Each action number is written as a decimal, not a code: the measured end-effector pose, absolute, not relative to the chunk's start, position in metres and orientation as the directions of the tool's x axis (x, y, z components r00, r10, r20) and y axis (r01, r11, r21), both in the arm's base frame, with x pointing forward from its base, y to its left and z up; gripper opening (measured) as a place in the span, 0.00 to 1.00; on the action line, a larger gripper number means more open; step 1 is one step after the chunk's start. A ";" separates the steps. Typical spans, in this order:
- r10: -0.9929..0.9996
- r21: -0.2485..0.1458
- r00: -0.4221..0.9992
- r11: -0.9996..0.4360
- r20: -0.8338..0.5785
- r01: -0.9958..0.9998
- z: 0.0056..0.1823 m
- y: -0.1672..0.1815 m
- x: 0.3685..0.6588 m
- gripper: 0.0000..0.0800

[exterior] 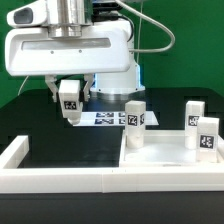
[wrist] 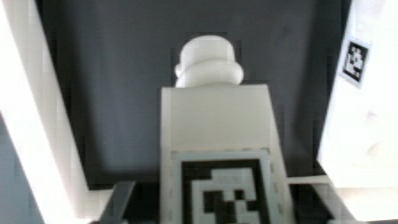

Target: Assemble square table

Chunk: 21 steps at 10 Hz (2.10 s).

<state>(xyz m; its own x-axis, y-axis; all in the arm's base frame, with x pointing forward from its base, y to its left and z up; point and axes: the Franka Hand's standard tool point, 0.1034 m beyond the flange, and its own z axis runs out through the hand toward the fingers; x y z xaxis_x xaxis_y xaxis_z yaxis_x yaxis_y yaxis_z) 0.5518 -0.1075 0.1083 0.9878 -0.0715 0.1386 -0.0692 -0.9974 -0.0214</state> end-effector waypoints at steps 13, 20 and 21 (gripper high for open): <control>-0.061 -0.038 0.973 -0.998 0.224 -0.054 0.111 -0.050 0.597 0.36; -0.022 0.040 0.910 -0.998 0.414 -0.042 0.114 -0.054 0.608 0.36; -0.022 0.036 0.905 -0.998 0.425 -0.041 0.113 -0.052 0.612 0.36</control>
Offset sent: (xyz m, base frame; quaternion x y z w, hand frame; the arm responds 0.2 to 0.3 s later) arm 0.0000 0.0000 0.0000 0.0000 0.0000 0.0000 1.0000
